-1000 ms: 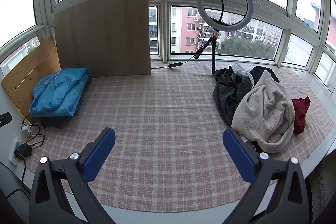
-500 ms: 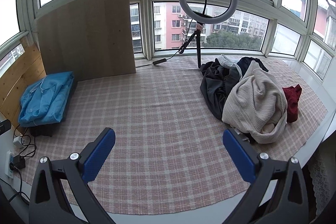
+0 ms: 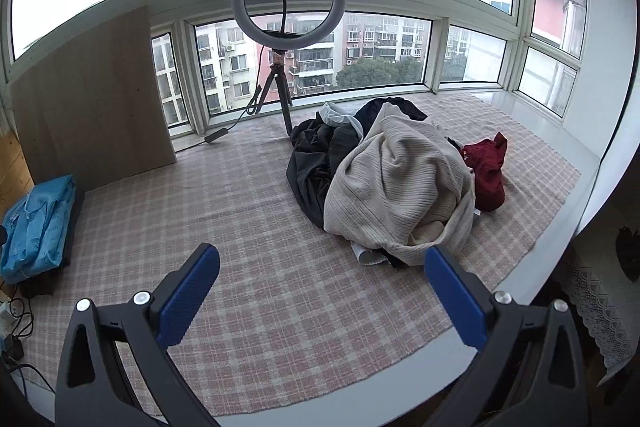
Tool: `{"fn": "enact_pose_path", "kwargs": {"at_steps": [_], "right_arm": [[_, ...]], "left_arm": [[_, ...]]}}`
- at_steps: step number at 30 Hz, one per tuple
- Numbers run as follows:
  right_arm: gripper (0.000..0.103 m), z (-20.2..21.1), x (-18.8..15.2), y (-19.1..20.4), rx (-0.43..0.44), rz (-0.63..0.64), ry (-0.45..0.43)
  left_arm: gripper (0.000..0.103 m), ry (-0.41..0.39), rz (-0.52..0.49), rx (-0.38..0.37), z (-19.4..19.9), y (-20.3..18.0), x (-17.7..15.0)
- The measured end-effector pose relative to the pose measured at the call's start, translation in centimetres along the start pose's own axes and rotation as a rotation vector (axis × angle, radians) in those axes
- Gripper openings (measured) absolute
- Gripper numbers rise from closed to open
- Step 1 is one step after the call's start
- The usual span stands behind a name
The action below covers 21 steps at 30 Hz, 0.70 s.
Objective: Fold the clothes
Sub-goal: 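Move both tools toward the pile of clothes by the windows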
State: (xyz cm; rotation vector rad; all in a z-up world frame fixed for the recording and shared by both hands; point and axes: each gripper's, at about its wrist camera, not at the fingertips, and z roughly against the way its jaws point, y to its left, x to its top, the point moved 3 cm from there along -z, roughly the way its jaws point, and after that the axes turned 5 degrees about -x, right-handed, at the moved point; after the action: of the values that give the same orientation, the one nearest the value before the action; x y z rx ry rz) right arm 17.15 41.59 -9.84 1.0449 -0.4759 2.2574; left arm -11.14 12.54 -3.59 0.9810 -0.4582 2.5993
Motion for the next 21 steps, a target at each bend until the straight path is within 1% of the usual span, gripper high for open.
{"fn": "enact_pose_path", "kwargs": {"at_steps": [4, 7, 11, 17, 21], "right_arm": [[0.103, -2.5, 1.4, -4.0, -0.048, -0.015, 0.008], [0.103, -5.1, 2.9, -6.7, -0.085, -0.011, 0.013], [0.103, -9.6, 5.2, -10.0, -0.09, 0.021, 0.023], [0.103, -17.5, 8.2, -12.9, -0.057, 0.105, 0.085], [0.103, -22.7, 9.4, -12.9, 0.011, 0.167, 0.116]], "left_arm": [[0.102, 0.005, -0.015, -0.01, -1.5, -2.8, 0.8], [0.102, 0.003, -0.029, 0.006, -2.8, -5.3, 1.4], [0.102, -0.001, -0.02, 0.029, -4.4, -8.8, 2.7], [0.102, -0.011, 0.01, 0.067, -7.2, -13.8, 4.9], [0.102, 0.004, 0.036, 0.101, -8.6, -15.7, 5.4]]}}
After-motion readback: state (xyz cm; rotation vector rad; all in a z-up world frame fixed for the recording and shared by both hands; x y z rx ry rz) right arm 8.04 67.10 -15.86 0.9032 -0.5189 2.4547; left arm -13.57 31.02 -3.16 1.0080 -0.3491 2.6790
